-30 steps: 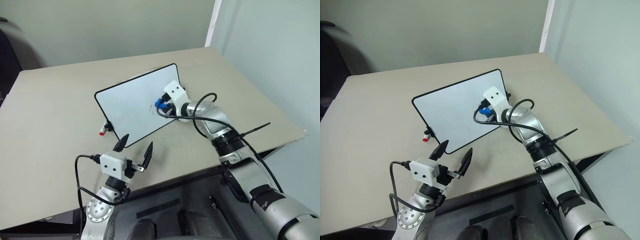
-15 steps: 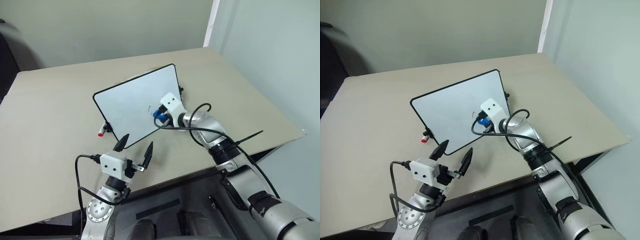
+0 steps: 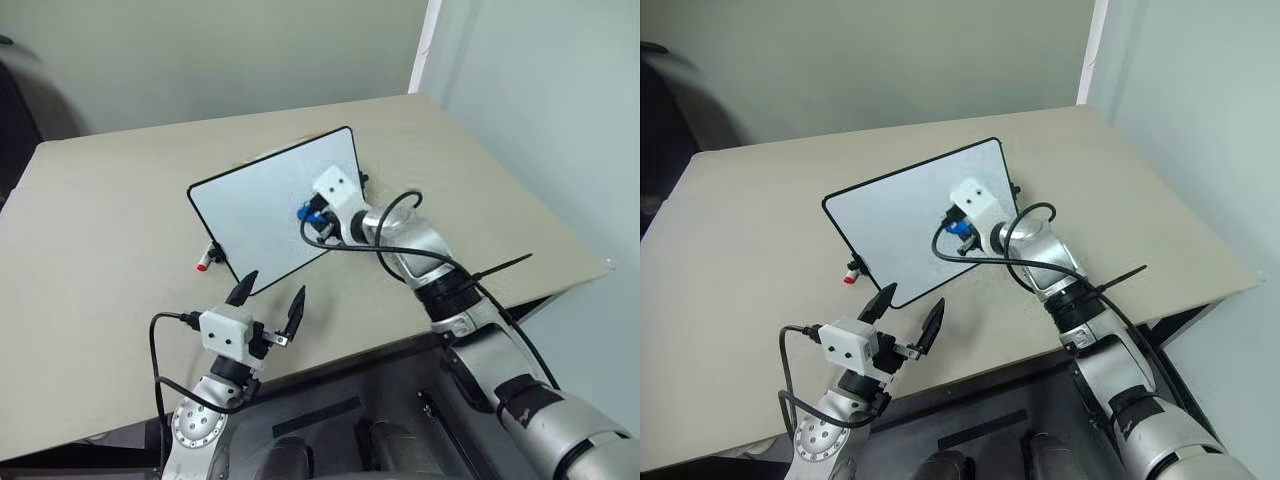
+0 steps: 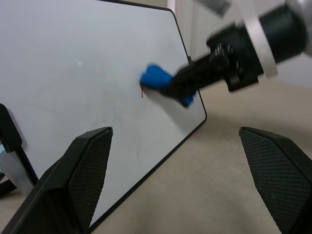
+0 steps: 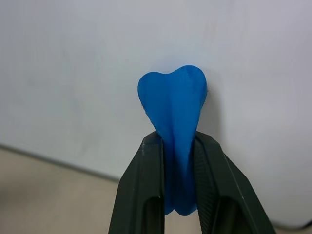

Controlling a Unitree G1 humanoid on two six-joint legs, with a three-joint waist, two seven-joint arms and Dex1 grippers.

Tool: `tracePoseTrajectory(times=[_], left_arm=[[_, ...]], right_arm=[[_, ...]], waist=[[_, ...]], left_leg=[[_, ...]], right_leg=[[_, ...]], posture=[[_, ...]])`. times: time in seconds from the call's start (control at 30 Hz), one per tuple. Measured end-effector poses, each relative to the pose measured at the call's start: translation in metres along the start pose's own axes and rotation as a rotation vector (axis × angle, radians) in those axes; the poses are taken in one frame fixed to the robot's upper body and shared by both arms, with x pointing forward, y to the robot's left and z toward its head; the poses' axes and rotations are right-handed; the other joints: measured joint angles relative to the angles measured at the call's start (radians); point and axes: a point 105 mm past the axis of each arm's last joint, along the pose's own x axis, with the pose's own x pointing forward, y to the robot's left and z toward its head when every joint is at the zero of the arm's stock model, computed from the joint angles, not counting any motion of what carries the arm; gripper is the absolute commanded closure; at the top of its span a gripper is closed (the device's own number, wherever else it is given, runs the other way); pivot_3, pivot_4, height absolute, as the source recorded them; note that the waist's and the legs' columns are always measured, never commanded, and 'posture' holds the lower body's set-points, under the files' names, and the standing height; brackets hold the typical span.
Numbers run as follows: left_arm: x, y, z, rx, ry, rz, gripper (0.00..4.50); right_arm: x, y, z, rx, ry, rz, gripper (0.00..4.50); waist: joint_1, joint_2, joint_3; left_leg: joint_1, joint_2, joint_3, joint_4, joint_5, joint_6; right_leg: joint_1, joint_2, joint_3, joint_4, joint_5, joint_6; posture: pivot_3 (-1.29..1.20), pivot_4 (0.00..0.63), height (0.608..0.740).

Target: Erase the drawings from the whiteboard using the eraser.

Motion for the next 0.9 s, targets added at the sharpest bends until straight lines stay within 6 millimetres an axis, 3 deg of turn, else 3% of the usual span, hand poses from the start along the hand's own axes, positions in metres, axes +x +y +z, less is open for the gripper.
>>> tracePoseTrajectory(times=[0.23,0.63,0.8,0.9], left_arm=[[-0.001,0.000,0.003,0.002,-0.008,0.001,0.00],[-0.001,0.002,0.004,0.007,-0.010,0.014,0.00],[-0.002,0.005,0.005,0.013,-0.011,0.019,0.00],[-0.002,0.005,0.005,0.014,-0.010,0.018,0.00]], right_arm=[[-0.005,0.007,0.012,-0.033,-0.019,0.005,4.07],[0.008,0.013,-0.060,0.040,0.173,0.007,4.07],[0.009,0.012,-0.058,0.034,0.172,0.002,4.07],[0.008,0.008,-0.046,0.018,0.140,-0.007,4.07]], waist=[[0.002,-0.001,-0.003],[0.002,-0.001,-0.005],[0.002,-0.001,-0.005],[0.002,-0.001,-0.005]], left_leg=[[0.001,0.000,0.000,0.000,0.000,0.001],[0.000,0.000,0.000,0.000,-0.002,-0.002],[-0.001,0.000,0.000,0.000,-0.002,-0.002],[-0.002,0.000,0.000,0.001,-0.001,-0.002]], right_leg=[[0.001,0.000,0.000,-0.001,0.004,-0.006],[-0.001,0.000,0.000,0.000,-0.001,0.002],[-0.001,0.000,0.000,0.000,-0.001,0.002],[-0.001,0.000,0.000,0.000,-0.001,0.001]], posture=[[0.00,0.150,0.739],[0.00,0.150,0.739],[0.00,0.150,0.739],[0.00,0.150,0.739]])
